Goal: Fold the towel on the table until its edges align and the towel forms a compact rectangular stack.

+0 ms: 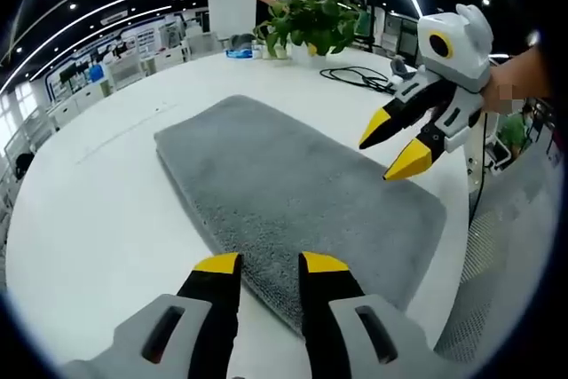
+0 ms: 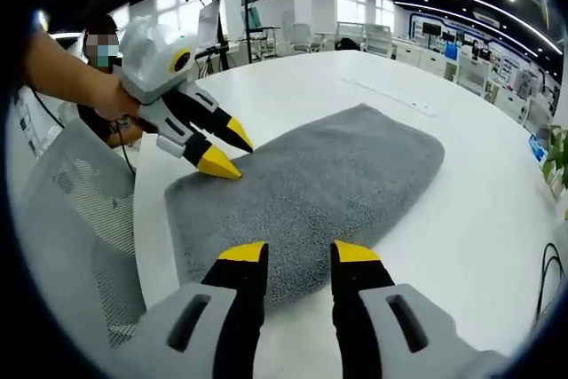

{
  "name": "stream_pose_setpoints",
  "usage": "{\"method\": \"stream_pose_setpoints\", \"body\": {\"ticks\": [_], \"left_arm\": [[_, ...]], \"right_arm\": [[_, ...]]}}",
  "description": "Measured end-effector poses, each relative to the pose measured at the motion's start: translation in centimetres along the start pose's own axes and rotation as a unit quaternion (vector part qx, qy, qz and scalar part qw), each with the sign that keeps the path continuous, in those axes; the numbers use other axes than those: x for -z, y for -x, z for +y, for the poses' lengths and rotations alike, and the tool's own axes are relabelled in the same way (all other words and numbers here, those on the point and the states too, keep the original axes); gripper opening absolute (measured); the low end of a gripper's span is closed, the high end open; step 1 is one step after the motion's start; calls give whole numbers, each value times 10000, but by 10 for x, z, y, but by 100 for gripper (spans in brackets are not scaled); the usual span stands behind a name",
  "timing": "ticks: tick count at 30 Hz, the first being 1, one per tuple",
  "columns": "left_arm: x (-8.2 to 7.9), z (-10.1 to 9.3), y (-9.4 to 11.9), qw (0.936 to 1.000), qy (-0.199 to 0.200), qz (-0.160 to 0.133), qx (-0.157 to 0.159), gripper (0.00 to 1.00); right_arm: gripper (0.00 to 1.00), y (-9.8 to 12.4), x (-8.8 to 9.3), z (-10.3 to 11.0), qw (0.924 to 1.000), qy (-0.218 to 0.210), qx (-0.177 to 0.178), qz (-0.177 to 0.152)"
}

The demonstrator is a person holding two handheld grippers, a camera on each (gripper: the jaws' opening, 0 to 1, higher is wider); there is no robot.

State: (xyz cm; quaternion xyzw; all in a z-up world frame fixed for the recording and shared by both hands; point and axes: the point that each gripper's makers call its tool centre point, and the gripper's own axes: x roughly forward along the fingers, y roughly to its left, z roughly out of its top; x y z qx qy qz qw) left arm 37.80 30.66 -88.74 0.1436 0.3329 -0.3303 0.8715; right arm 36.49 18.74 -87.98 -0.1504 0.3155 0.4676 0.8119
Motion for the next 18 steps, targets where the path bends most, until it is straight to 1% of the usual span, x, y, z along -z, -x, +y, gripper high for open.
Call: {"method": "stream_pose_setpoints", "body": {"ticks": [1, 3, 5, 9, 12, 16, 18], "left_arm": [[-3, -2, 1, 9999, -91, -74, 52, 26], [-8, -11, 6, 9988, -344, -176, 312, 26], [-9, -19, 10, 9972, -513, -221, 497, 26], [-8, -29, 16, 9955, -595, -257, 688, 25], [-6, -37, 20, 9944, -623, -263, 818, 25], [5, -48, 26, 9907, -889, -164, 1013, 25], [9, -54, 28, 9892, -936, -135, 1123, 26]], "right_arm": [[30, 1, 0, 2, 10000, 33, -43, -12], [31, 7, -7, 17, 9997, 150, -166, -70], [32, 7, -4, 18, 9994, 250, -215, -71], [32, 8, -1, 26, 9992, 283, -260, -66], [33, 10, 3, 32, 9988, 359, -337, -51], [35, 12, 9, 44, 9972, 553, -510, -4], [37, 14, 10, 50, 9964, 609, -589, -42]]}}
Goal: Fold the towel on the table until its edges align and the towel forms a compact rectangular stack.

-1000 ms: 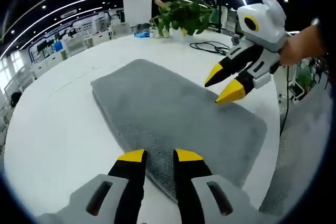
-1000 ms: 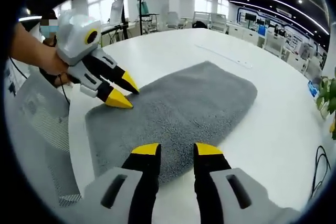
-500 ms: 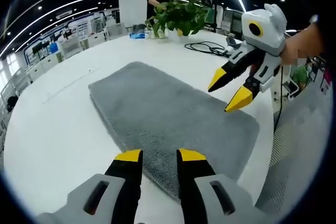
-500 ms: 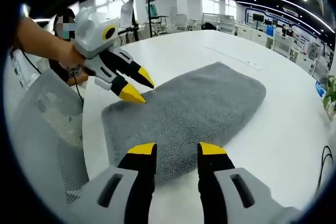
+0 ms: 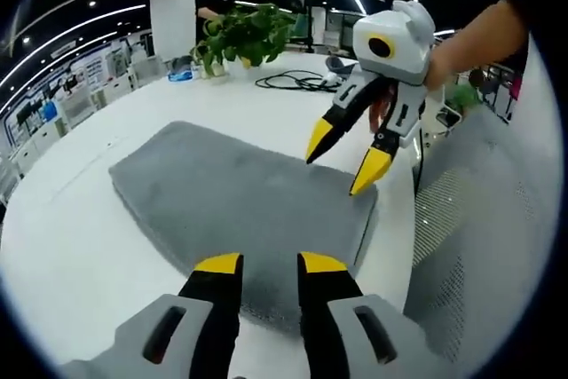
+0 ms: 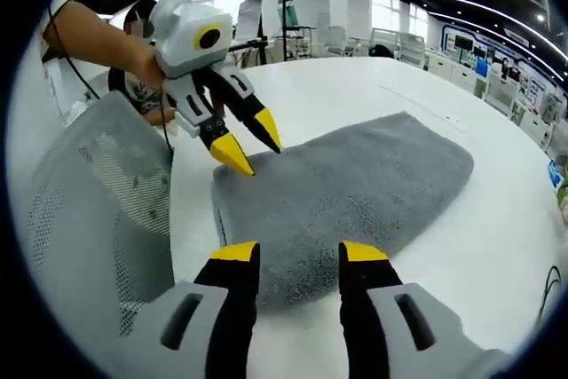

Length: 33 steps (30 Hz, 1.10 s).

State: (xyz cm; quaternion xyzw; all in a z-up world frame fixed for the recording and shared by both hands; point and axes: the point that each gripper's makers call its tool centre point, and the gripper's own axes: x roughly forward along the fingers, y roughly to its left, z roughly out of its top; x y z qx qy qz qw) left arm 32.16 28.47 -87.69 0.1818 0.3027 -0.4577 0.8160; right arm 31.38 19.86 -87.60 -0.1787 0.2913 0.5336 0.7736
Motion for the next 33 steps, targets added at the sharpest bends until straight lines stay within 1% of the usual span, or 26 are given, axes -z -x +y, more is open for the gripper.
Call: {"method": "stream_pose_setpoints", "body": {"ticks": [2, 4, 5, 6, 9, 10, 11, 13, 15, 17, 18, 20, 21, 23, 24, 25, 26, 27, 29, 30, 33], "left_arm": [[2, -6, 1, 9999, -34, -34, 110, 29], [7, -13, 2, 9997, -84, 30, 222, 33], [9, -15, 2, 9996, -143, 50, 239, 36], [13, -18, 2, 9993, -242, 103, 281, 37], [23, -23, 1, 9978, -509, 260, 332, 39], [26, -23, 1, 9974, -575, 275, 330, 41], [29, -24, 1, 9963, -726, 331, 314, 42], [32, -25, 0, 9951, -844, 397, 330, 42], [34, -25, 0, 9926, -1096, 417, 309, 43], [38, -26, -1, 9890, -1347, 515, 317, 43], [39, -26, -1, 9882, -1407, 515, 314, 42], [43, -26, -3, 9865, -1480, 616, 322, 42], [41, -26, -4, 9860, -1539, 554, 323, 41], [41, -25, -5, 9860, -1522, 611, 290, 39], [40, -23, -6, 9852, -1573, 630, 248, 37], [41, -23, -7, 9852, -1565, 661, 234, 35], [41, -20, -8, 9850, -1579, 668, 177, 33], [42, -19, -8, 9850, -1570, 694, 158, 31], [42, -19, -8, 9869, -1445, 695, 173, 29], [43, -19, -8, 9881, -1356, 700, 181, 29], [44, -20, -8, 9895, -1266, 663, 209, 25]], "right_arm": [[41, -1, 1, 4, 10000, 60, -65, -13], [44, -3, 4, 7, 9997, 204, -126, 20], [45, -4, 8, 10, 9994, 280, -179, 101], [46, -4, 10, 14, 9991, 341, -197, 128], [48, -5, 18, 15, 9969, 707, -143, 319], [49, -6, 19, 17, 9966, 742, -158, 315], [50, -7, 21, 19, 9959, 835, -165, 309], [50, -5, 24, 21, 9940, 1009, -142, 405], [50, -7, 27, 21, 9924, 1149, -117, 422], [49, -7, 30, 21, 9915, 1193, -114, 501], [49, -9, 32, 20, 9912, 1221, -117, 504], [48, -10, 33, 19, 9902, 1295, -85, 515], [47, -11, 33, 18, 9896, 1337, -61, 524], [46, -12, 33, 18, 9883, 1411, -36, 570], [45, -13, 37, 18, 9857, 1543, -44, 677], [45, -14, 37, 19, 9850, 1584, -47, 687], [45, -15, 41, 20, 9827, 1697, -41, 745], [44, -17, 38, 23, 9849, 1617, -111, 607], [42, -16, 38, 16, 9857, 1566, 3, 616], [38, -18, 39, 16, 9856, 1581, 25, 603], [29, -20, 43, 15, 9858, 1568, 50, 601]]}}
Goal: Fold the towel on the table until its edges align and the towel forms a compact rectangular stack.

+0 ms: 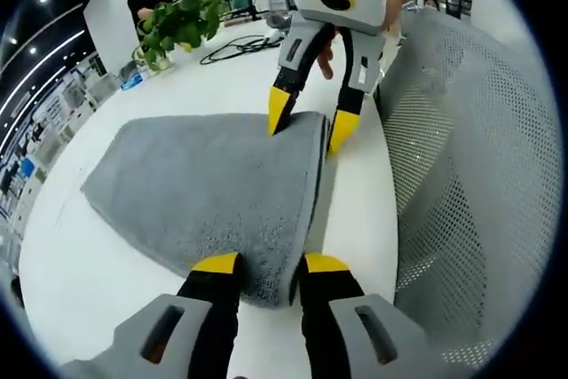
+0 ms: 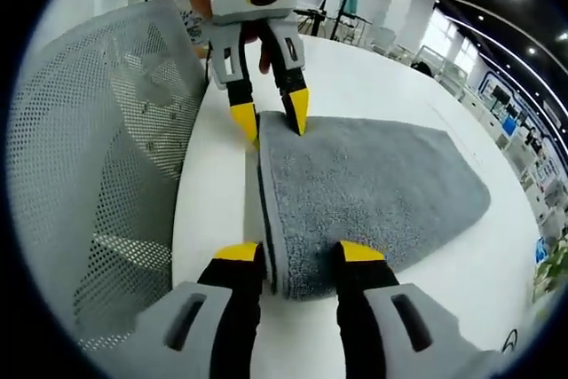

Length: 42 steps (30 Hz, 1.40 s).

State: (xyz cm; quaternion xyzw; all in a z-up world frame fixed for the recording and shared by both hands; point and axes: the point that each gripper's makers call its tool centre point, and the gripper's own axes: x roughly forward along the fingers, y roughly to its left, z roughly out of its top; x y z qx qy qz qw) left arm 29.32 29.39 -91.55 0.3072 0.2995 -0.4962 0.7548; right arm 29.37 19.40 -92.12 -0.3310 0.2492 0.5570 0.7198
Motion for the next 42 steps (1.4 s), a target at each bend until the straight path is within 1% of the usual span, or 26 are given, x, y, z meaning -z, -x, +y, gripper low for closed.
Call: {"method": "stream_pose_setpoints", "body": {"ticks": [2, 3, 4, 5, 6, 10, 12, 14, 19, 21, 22, 23, 24, 25, 28, 32, 38, 42], "left_arm": [[1, 0, 0, 10000, 69, 16, -42, 21], [-1, 3, 0, 9999, 35, -4, -111, 19], [0, 2, 0, 9999, 61, 49, -105, 17], [-3, 3, -2, 9999, 70, 39, -131, 16], [-2, 4, -1, 9998, 80, 60, -150, 15], [-3, 2, 1, 9998, 169, 68, -106, 13], [-3, 0, 1, 9998, 143, 82, -64, 12], [-3, -2, 2, 9999, 128, 98, -23, 11], [-2, -10, 5, 9995, 278, 65, 109, 11], [-1, -14, 8, 9992, 343, 51, 179, 10], [-1, -18, 9, 9988, 433, 23, 229, 10], [0, -20, 11, 9981, 544, -9, 276, 10], [0, -22, 12, 9981, 536, -15, 295, 10], [0, -25, 13, 9973, 641, -17, 349, 10], [1, -33, 15, 9973, 608, 44, 412, 10], [2, -39, 17, 9967, 634, 139, 490, 10], [5, -53, 22, 9955, 652, 220, 659, 10], [7, -62, 26, 9927, 853, 313, 789, 10]], "right_arm": [[25, -2, 1, 0, 10000, -93, 15, 5], [23, -2, 1, 0, 9999, -110, 15, 22], [22, -3, 1, 1, 9999, -121, 1, 21], [19, -4, -1, 0, 9999, -93, 46, -5], [16, -4, 2, -2, 9998, -151, 80, 78], [12, -6, 1, -2, 9996, -238, 100, 151], [10, -6, 0, -2, 9995, -230, 72, 184], [8, -6, 0, 0, 9987, -469, -33, 210], [7, -1, -2, 12, 9966, -739, -263, 241], [6, 3, -5, 20, 9930, -1074, -431, 246], [6, 3, -5, 20, 9924, -1112, -457, 243], [6, 2, -4, 22, 9921, -1130, -505, 219], [6, 2, -4, 23, 9922, -1111, -531, 209], [6, 5, -5, 27, 9918, -1119, -579, 209], [6, 8, -9, 35, 9913, -1099, -685, 241], [6, 10, -8, 39, 9905, -1097, -786, 269], [6, 14, -10, 56, 9885, -1144, -950, 290], [6, 18, -11, 69, 9858, -1260, -1072, 278]]}}
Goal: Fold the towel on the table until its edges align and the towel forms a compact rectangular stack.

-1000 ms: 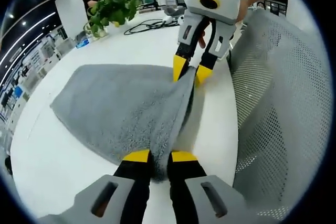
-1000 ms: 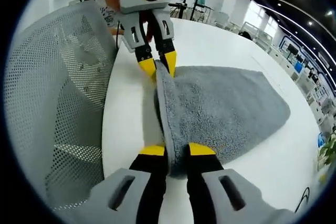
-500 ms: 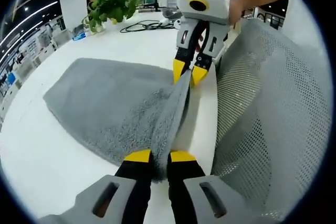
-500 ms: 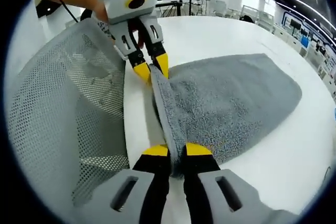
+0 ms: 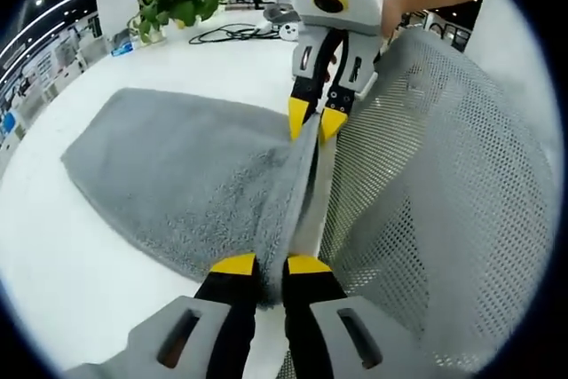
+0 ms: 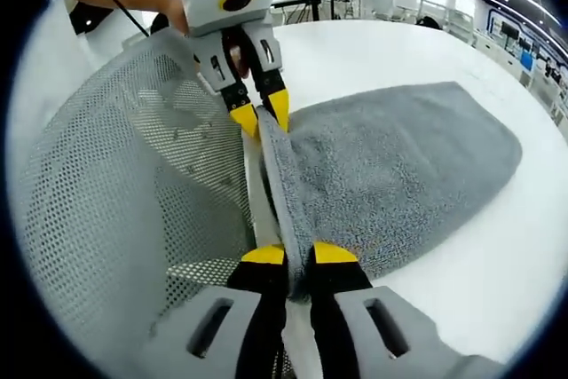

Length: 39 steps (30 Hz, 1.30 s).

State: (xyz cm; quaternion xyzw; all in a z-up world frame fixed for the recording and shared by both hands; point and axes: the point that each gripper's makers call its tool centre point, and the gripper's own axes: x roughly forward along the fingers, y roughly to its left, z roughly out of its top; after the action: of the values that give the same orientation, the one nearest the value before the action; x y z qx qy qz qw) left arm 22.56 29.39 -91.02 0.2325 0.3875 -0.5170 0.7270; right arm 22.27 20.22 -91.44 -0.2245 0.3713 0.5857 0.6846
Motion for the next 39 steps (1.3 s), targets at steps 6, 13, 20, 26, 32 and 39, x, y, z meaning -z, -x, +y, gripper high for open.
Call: {"method": "stream_pose_setpoints", "body": {"ticks": [6, 13, 20, 26, 32, 39], "left_arm": [[0, -11, 10, 9993, 294, 121, 189, 9], [-7, -23, 30, 9960, 781, -93, 429, 9], [-15, -29, 42, 9953, 789, -233, 521, 9], [-30, -30, 60, 9928, 924, -501, 569, 9], [-51, -21, 81, 9906, 1005, -813, 438, 9], [-68, -9, 92, 9894, 992, -1010, 307, 9]], "right_arm": [[5, 5, -3, 13, 9997, -123, -200, 7], [5, 16, -10, 28, 9991, -148, -358, -189], [5, 30, -19, 40, 9983, -70, -466, -339], [5, 49, -36, 41, 9965, -204, -423, -685], [5, 63, -52, 38, 9947, -241, -368, -934], [5, 77, -66, 31, 9938, -187, -269, -1066]]}}
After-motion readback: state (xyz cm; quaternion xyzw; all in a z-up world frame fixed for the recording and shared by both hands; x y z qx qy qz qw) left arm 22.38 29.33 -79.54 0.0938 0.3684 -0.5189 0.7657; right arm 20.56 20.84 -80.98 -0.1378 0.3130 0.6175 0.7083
